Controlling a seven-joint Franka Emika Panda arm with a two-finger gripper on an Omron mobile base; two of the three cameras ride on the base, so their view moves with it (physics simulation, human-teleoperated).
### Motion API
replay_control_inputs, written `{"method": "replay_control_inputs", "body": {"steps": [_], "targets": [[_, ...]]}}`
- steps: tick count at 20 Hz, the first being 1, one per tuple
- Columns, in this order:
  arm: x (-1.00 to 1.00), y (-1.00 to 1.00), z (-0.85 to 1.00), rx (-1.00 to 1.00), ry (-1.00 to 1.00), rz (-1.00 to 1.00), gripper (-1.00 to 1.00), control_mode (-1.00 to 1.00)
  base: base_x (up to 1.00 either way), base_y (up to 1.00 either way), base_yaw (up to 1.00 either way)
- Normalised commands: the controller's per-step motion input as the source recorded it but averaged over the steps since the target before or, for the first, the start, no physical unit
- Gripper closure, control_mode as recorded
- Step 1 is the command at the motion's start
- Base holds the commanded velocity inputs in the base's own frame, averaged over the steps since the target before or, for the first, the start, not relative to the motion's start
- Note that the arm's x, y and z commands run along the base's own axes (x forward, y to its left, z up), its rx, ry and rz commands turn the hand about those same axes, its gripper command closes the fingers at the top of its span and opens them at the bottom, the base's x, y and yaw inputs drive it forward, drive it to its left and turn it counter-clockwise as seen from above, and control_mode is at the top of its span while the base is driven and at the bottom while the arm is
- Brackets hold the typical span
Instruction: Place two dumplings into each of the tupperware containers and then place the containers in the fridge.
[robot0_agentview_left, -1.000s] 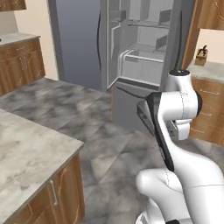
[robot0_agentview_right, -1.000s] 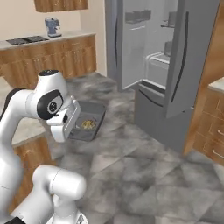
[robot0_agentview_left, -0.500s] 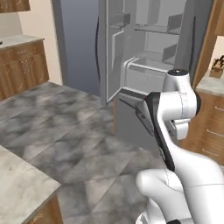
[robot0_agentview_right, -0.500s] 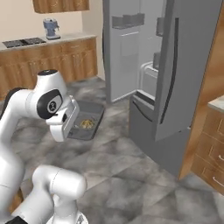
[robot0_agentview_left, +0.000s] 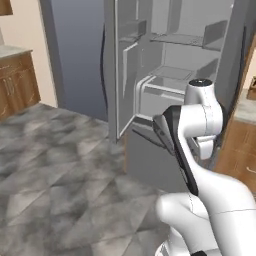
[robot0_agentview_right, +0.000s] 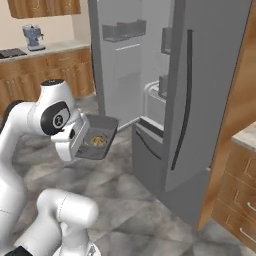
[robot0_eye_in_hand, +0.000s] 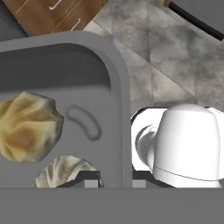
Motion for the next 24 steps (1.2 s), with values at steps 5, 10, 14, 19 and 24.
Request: {"method": "replay_control_inputs", "body": {"steps": [5,10,14,19,24], "targets": [[0.00,0.00,0.00,0.00,0.00,0.00,1.00,1.00,1.00,0.03,-0.30],[0.00,0.00,0.00,0.00,0.00,0.00,1.00,1.00,0.74,0.51,-0.46],[0.00,0.00,0.00,0.00,0.00,0.00,1.00,1.00,0.24,0.64,-0.64],[0.00,0.00,0.00,0.00,0.00,0.00,1.00,1.00,0.11,0.54,-0.64],[0.00,0.00,0.00,0.00,0.00,0.00,1.00,1.00,0.17,0.69,-0.35]]}}
